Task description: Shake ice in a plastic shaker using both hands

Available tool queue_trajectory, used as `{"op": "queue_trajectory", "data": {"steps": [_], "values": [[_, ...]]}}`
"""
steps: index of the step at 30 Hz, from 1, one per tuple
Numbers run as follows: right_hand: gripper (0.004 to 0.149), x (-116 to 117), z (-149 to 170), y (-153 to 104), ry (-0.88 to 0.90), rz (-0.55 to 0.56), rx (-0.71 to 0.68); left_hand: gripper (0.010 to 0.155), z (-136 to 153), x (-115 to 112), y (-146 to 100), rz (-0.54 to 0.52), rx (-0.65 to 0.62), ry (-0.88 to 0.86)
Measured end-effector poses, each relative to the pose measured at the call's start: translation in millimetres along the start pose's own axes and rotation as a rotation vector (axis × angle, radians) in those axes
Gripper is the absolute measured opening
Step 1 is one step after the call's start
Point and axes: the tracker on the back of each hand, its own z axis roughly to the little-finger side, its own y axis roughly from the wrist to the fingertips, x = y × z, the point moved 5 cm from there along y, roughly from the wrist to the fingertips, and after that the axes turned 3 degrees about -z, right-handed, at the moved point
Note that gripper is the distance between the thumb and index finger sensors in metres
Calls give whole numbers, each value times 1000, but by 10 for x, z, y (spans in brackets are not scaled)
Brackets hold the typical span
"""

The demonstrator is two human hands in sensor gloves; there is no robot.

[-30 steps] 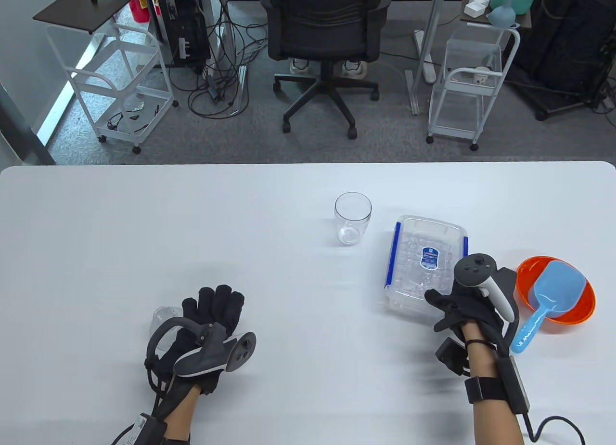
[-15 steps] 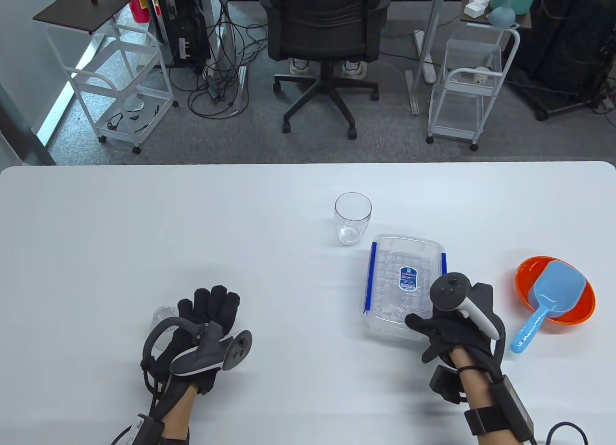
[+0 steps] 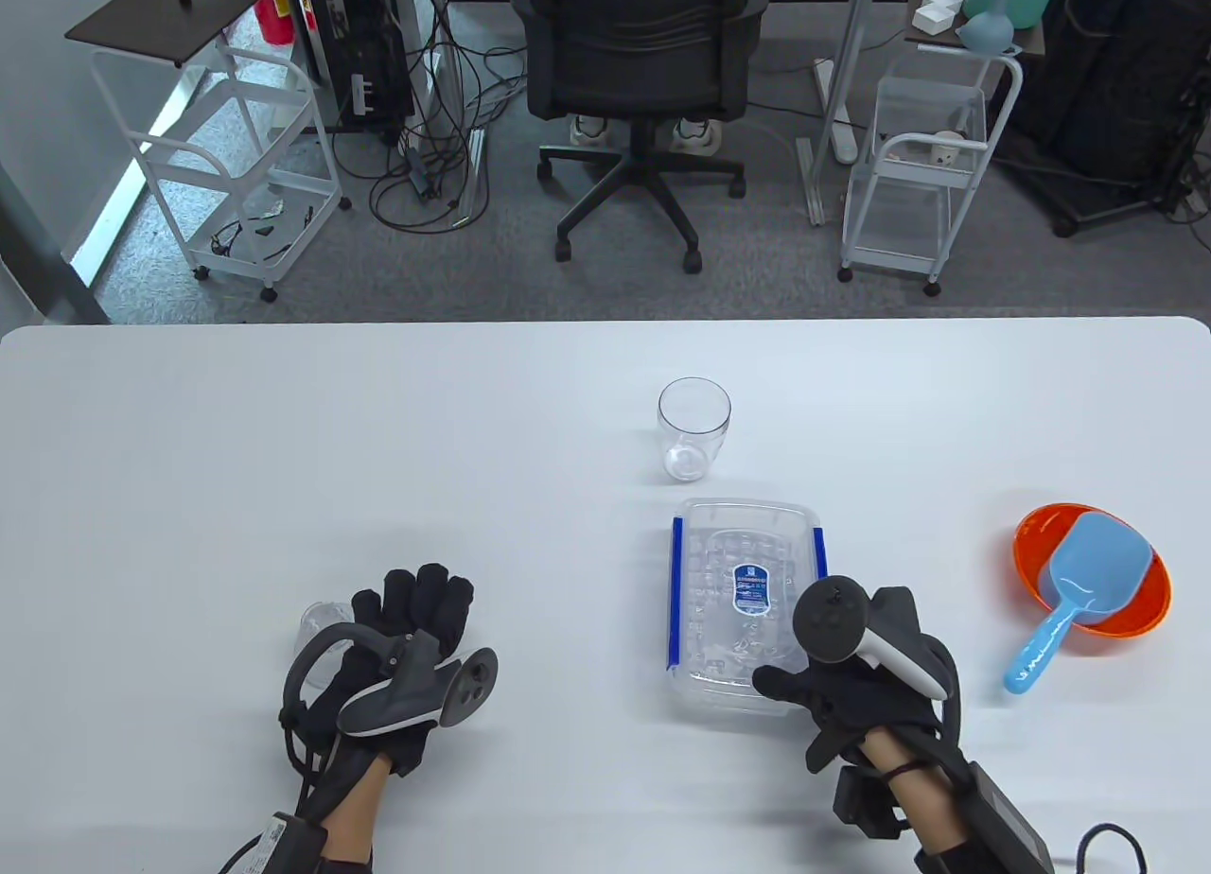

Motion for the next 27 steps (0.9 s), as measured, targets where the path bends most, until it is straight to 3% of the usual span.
{"op": "queue_trajectory", "data": {"steps": [27], "values": [[92,359,-450,-267,-108,-109,-111,91,-24,0,17,12,-11,18]]}}
